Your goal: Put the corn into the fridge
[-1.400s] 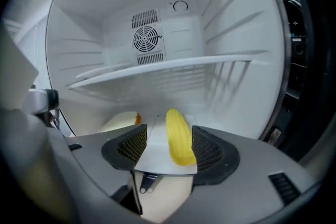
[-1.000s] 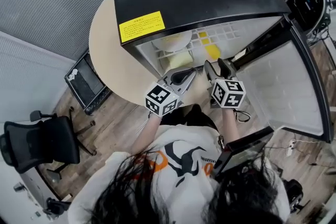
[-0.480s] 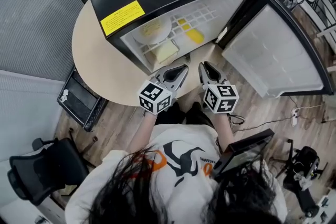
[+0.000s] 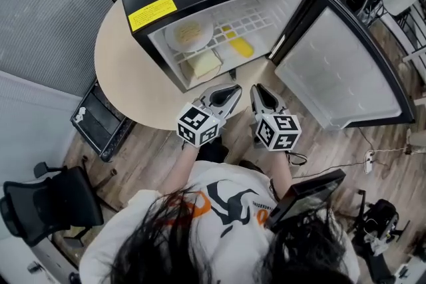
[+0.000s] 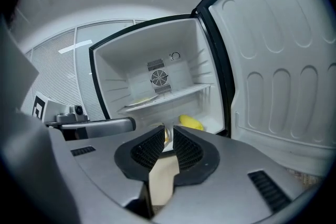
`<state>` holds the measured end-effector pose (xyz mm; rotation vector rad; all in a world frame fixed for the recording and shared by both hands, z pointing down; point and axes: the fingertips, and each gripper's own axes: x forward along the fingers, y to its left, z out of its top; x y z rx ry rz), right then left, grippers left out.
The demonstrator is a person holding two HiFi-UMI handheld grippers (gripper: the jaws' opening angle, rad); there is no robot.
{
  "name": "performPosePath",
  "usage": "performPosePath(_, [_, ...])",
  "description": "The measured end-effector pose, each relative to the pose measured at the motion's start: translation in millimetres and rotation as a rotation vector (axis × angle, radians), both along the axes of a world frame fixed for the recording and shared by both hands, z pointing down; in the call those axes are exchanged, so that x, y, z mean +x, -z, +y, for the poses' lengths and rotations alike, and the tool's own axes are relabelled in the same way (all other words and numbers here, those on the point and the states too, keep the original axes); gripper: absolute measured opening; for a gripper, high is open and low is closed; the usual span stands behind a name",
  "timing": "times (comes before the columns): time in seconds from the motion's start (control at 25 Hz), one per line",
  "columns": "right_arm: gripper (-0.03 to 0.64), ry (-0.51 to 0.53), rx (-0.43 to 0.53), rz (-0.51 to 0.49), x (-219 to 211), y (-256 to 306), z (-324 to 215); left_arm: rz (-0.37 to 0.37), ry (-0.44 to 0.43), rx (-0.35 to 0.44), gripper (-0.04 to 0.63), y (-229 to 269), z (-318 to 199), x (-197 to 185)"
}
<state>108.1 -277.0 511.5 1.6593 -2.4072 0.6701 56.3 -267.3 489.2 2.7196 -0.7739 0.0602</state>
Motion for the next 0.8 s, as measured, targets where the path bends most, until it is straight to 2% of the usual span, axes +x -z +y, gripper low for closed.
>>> performPosePath(0.52, [0.048, 0.144, 0.012, -0.023, 67, -4, 85, -0.041, 0.138, -0.012, 0.012, -10, 92, 79])
performPosePath(0.68, [0.047, 0.196, 0.010, -0.051, 75, -8, 111, -0.113, 0.116, -0.017, 0.012, -24, 134, 106])
performPosePath(0.8, [0.046, 0.226, 0.005, -0.071, 75, -10, 130, -0.149, 0.122, -0.017, 0.012, -27, 157, 111])
